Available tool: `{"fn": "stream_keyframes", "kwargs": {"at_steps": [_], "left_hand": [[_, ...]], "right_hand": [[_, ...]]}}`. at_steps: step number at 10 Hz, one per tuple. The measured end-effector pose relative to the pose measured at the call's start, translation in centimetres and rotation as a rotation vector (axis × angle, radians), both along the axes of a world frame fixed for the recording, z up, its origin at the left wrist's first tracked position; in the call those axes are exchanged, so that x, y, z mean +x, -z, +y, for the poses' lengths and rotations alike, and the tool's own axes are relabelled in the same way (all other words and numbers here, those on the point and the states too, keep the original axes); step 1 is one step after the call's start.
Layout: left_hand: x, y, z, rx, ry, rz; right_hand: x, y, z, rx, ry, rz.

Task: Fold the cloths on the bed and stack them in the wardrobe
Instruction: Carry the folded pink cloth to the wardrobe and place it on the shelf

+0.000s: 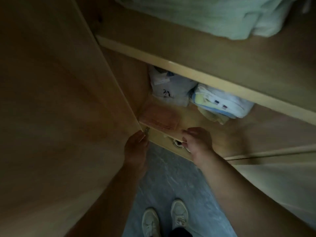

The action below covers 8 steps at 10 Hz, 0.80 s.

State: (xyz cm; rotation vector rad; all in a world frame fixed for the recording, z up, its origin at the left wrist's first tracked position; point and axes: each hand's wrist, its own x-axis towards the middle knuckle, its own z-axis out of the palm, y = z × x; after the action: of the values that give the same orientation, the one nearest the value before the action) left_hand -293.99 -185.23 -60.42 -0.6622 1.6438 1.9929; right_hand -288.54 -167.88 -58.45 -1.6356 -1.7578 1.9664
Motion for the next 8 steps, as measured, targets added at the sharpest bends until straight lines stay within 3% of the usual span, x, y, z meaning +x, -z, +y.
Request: {"fn": "stream_keyframes", "kwargs": {"at_steps": [1,4,8], "left_hand": [[3.2,-7.1,-0.5,-0.080,0.126,-0.003],[11.9,-21.9,-3.3,0.009,0.072,0.068],[23.1,-33.0,-11.8,0.001,0.255,0.279]], "right_hand": [[2.2,-3.9,-0.7,0.054,0.038,0.025],[11.0,-18.6,-5.9,0.000,0.031,0.160],[24.9,-31.1,-14.2,0.034,0.081,0.341]]}}
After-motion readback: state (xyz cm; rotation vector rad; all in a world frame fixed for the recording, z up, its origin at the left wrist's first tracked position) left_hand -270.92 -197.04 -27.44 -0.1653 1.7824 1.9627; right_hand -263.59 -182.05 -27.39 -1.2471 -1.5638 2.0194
